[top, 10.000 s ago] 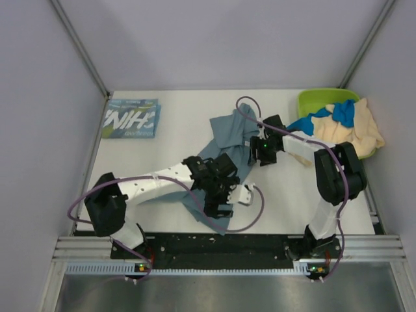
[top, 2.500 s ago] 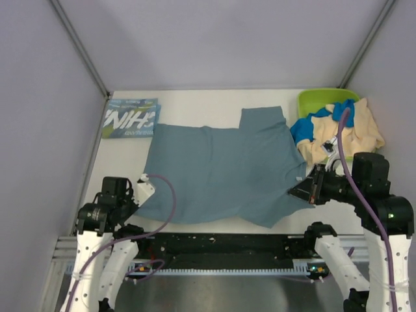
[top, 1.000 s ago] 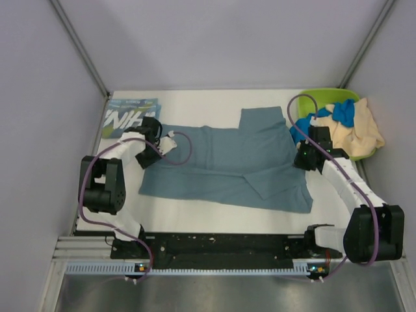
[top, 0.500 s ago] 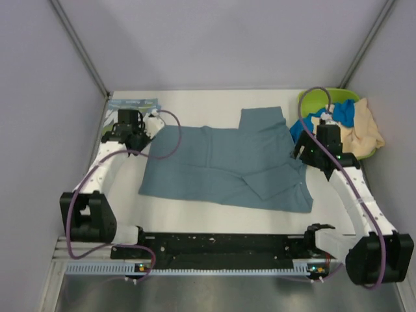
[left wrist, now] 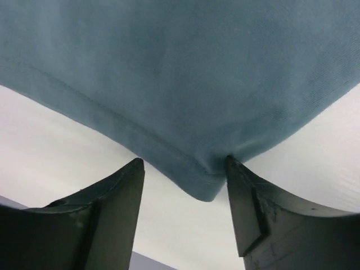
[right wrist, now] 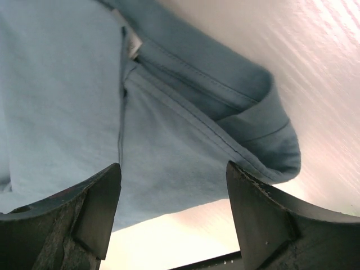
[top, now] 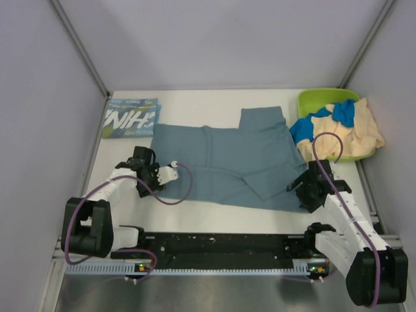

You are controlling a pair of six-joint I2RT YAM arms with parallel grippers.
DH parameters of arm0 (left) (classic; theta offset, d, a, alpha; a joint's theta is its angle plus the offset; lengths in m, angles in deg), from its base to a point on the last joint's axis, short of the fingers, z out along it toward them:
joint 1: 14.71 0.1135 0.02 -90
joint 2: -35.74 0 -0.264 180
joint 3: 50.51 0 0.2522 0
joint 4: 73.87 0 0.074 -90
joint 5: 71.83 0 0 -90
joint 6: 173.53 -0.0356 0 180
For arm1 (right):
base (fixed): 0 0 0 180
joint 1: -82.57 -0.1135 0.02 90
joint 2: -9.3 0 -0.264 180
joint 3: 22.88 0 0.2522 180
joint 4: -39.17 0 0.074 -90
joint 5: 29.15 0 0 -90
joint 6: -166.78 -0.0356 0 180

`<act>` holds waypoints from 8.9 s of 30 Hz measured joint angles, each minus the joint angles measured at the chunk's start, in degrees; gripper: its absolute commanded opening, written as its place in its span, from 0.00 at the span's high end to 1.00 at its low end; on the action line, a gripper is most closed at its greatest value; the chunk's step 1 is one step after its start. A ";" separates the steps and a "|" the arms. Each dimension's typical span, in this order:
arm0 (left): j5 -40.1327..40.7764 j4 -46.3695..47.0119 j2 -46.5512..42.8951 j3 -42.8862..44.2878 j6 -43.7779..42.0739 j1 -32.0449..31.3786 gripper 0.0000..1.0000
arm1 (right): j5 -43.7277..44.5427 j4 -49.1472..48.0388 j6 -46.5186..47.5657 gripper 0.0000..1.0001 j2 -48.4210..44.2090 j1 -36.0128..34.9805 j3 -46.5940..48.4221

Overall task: Fold and stack the t-shirts
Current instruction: Fold the flattened tshirt in 1/3 of the way, then grap the side of the flattened tshirt closest away from the robot with both arms, then fold the other side of the tshirt into a rectangle

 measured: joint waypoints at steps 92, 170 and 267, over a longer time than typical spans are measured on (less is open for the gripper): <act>-14.73 -9.18 44.63 54.40 37.44 24.11 0.46 | -2.34 3.23 49.75 1.00 99.93 -13.57 113.55; -7.87 -8.74 14.86 20.68 4.20 25.42 0.72 | -9.86 8.07 36.96 1.00 29.11 -14.12 26.73; -24.35 6.51 53.29 59.49 45.09 -39.32 1.00 | -18.10 -10.25 25.62 1.00 24.63 -7.04 9.09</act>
